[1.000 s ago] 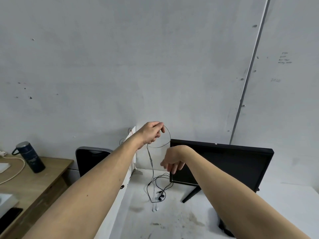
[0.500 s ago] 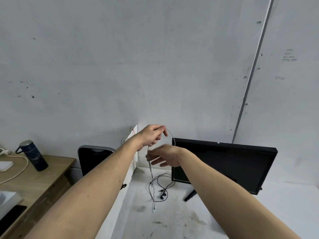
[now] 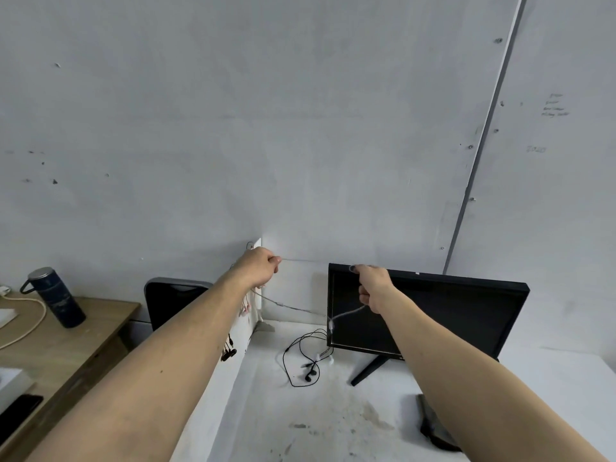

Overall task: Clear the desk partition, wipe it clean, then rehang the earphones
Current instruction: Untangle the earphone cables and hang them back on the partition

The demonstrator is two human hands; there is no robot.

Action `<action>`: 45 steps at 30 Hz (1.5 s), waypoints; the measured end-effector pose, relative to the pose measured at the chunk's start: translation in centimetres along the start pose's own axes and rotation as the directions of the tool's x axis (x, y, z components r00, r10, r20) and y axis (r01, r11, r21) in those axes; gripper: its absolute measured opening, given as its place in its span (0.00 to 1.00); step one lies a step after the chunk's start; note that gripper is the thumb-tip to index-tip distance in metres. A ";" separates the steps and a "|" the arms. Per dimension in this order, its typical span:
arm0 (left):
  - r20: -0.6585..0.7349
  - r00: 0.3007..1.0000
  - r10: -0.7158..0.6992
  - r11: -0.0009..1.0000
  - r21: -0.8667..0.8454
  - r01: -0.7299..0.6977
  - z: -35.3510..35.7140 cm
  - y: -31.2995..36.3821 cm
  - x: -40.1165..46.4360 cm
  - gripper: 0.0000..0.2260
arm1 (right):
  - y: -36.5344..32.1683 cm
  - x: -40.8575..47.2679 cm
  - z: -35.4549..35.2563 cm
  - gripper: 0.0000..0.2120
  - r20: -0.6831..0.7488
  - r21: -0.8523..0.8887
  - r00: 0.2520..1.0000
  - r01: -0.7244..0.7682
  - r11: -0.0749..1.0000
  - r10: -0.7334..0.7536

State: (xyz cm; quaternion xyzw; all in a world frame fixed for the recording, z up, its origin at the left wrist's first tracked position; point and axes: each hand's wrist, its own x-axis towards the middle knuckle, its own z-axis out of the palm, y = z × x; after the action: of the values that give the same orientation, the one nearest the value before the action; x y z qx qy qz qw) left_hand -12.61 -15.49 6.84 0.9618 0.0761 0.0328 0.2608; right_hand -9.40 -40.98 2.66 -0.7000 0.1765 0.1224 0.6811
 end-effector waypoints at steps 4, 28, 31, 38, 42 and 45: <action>-0.141 0.990 -0.030 1.000 -0.004 0.030 -0.5 0.1 0.7 0.16 | 0.2 0.5 -2.0 0.08 -0.069 -0.122 0.996 0.054 0.991 -0.063; 0.111 0.961 0.252 0.966 -0.088 -0.243 0.2 5.2 -0.2 0.14 | -2.2 -2.5 2.6 0.09 0.595 -0.067 0.739 0.437 0.897 -0.316; 0.170 0.967 0.188 0.981 -0.072 -0.178 0.1 3.8 -0.2 0.14 | -2.8 -2.5 2.2 0.09 0.442 0.094 0.823 0.353 0.931 -0.357; 0.319 0.940 0.122 0.966 -0.257 -0.038 -0.1 3.7 -0.8 0.13 | -2.4 -1.3 0.8 0.09 0.377 -0.087 0.865 0.389 0.917 -0.331; 0.258 0.950 0.175 0.941 -0.326 -0.085 -0.2 6.0 -1.3 0.11 | -0.4 -1.3 1.8 0.08 0.474 -0.290 0.833 0.453 0.843 -0.285; 0.257 0.946 0.197 0.913 -0.399 -0.082 0.0 7.3 -1.4 0.10 | 0.8 -1.6 2.7 0.09 0.509 -0.277 0.815 0.459 0.844 -0.276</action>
State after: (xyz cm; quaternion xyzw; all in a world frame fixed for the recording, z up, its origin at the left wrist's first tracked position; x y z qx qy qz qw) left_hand -13.07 -21.95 10.49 0.8893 -0.0406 -0.0764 0.4491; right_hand -10.97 -38.15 2.43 -0.7935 -0.1554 0.1766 0.5612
